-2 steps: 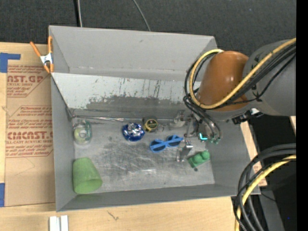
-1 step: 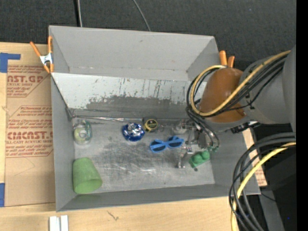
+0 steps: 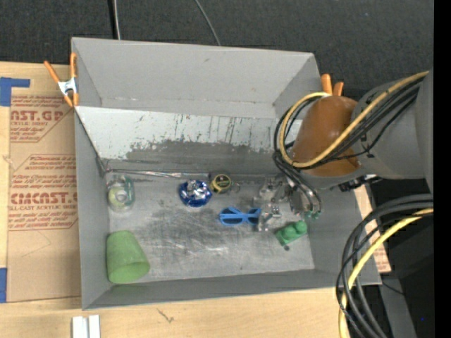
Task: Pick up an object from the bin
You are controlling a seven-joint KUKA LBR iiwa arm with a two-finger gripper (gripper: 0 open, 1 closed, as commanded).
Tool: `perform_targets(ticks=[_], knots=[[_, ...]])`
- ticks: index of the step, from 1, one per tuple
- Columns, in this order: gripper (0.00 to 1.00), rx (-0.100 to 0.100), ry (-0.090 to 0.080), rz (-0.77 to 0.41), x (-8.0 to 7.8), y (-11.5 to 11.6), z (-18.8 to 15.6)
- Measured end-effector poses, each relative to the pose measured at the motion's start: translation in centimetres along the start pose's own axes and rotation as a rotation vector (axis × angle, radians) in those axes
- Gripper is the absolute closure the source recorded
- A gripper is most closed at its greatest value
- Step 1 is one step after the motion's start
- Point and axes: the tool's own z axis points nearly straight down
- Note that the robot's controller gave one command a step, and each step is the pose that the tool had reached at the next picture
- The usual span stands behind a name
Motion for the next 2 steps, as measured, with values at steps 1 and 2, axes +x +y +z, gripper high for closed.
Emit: perform_targets(ticks=[1, 2], knots=[[1.00, 0.000, 0.012, -0.008, 0.6, 0.6, -7.2], [1.00, 0.001, 0.012, -0.030, 2.4, -1.0, -14.6]])
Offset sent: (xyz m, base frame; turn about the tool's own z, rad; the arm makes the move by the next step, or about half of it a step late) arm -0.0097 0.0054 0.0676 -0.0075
